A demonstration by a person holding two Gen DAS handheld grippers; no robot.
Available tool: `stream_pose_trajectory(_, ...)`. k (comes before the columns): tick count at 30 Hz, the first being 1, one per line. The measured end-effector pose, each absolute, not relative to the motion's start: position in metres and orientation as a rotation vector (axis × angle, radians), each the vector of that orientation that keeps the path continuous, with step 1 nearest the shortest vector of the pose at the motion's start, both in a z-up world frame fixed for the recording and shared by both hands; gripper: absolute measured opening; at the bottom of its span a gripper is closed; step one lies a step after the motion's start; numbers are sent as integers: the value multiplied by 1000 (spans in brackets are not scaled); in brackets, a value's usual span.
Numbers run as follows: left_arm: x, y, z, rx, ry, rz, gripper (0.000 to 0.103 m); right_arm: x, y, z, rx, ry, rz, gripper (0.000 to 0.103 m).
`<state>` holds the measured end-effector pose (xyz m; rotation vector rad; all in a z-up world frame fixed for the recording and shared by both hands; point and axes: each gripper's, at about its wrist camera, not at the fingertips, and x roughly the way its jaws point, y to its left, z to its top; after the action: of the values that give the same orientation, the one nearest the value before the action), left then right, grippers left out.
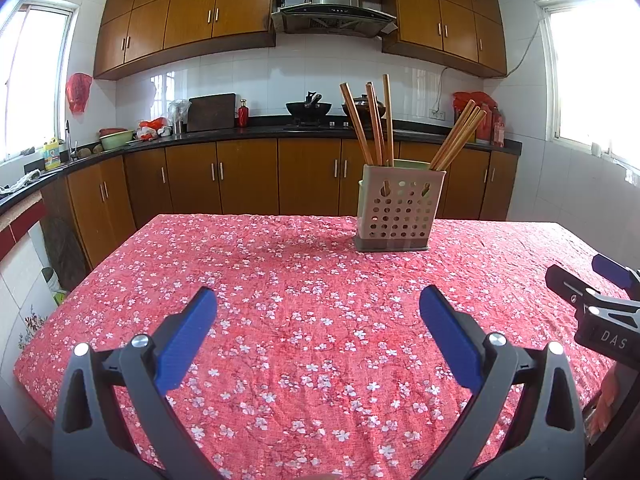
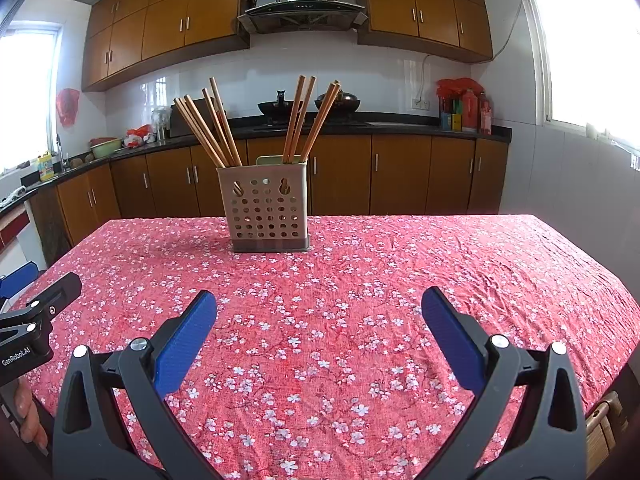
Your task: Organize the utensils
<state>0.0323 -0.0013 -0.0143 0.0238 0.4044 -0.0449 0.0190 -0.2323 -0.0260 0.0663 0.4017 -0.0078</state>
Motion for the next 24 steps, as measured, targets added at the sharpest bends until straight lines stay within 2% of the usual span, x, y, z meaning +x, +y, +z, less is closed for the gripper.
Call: stream_pose_trajectory(24, 32, -2, -14, 24, 405, -46, 99, 21, -233, -27, 80, 409, -7, 101)
